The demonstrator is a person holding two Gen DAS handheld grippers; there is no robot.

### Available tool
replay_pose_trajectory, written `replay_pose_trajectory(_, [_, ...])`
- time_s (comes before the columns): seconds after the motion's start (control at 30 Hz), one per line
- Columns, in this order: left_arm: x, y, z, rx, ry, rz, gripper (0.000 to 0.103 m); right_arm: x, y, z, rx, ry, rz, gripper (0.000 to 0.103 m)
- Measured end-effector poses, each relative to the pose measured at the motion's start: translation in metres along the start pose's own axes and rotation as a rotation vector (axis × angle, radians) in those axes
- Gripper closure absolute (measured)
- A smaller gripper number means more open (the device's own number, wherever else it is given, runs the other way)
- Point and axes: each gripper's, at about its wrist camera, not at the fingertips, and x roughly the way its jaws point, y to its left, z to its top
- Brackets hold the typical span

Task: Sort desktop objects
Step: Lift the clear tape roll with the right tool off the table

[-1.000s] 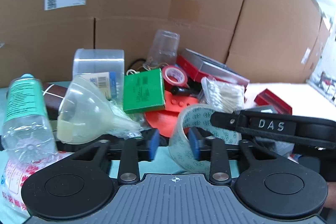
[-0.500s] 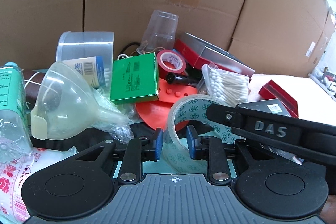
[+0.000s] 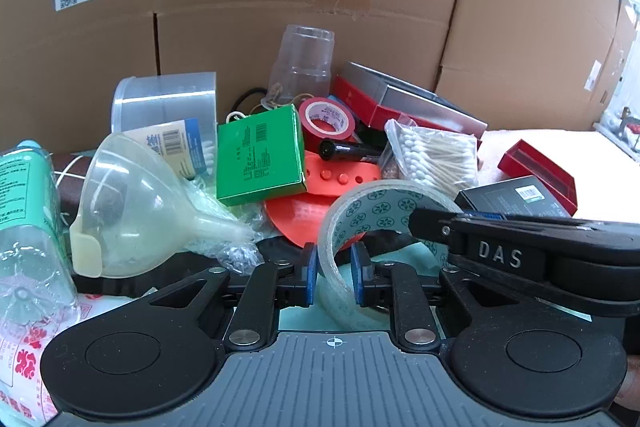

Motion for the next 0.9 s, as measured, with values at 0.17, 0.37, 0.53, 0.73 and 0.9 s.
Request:
replay_pose_trajectory(0.17, [-0.009, 0.000, -0.006, -0.003, -0.002, -0.008, 0.090, -0.008, -0.003, -0.006, 0.038, 0.004, 0.017, 0.084])
replay_pose_trajectory(0.37, [-0.006, 0.003, -0.010, -0.045, 0.036, -0.050, 0.068, -0.016, -0.003, -0.012, 0.043, 0.002, 0.005, 0.083])
replay_pose_trajectory(0.53, [-0.014, 0.002, -0.014, -0.028, 0.019, -0.029, 0.089, -0.023, -0.004, -0.015, 0.057, -0.001, 0.021, 0.083])
replay_pose_trajectory(0.73, [-0.044, 0.001, -0.014, -0.013, -0.033, -0.024, 0.090, -0.047, 0.003, -0.017, 0.058, -0.031, 0.046, 0.083])
replay_pose_trajectory(0.9, [-0.074, -0.001, -0.014, -0.006, -0.077, -0.014, 0.090, -0.067, 0.011, -0.021, 0.049, -0.057, 0.066, 0.083])
